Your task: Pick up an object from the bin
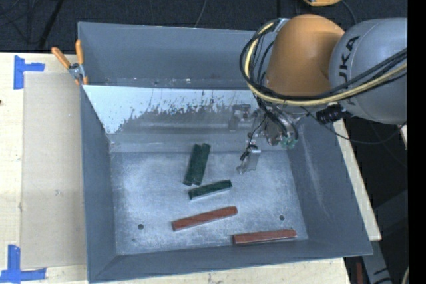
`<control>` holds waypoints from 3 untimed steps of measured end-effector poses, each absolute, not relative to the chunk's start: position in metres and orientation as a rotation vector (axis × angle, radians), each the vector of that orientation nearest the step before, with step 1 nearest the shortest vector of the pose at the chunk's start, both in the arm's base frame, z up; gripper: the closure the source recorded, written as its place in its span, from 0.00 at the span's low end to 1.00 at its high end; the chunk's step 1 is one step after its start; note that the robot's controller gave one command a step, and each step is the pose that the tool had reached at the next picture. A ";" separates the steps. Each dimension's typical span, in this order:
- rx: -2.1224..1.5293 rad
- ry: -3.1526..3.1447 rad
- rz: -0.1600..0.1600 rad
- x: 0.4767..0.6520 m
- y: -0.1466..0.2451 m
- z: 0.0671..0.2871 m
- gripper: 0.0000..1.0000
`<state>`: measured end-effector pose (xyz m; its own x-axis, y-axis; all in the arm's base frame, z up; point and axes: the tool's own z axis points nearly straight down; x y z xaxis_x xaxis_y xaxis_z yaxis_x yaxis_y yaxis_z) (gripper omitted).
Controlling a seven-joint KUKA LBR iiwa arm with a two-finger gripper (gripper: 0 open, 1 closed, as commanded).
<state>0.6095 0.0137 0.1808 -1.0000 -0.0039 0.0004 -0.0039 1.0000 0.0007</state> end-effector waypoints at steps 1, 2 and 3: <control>0.634 -3.070 -0.003 0.579 0.029 0.084 0.00; 0.630 -3.076 -0.002 0.580 0.028 0.086 1.00; 0.540 -3.106 0.001 0.583 0.033 0.275 1.00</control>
Offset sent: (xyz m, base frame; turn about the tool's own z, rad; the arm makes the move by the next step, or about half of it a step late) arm -0.0291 0.0136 -0.0942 -0.4021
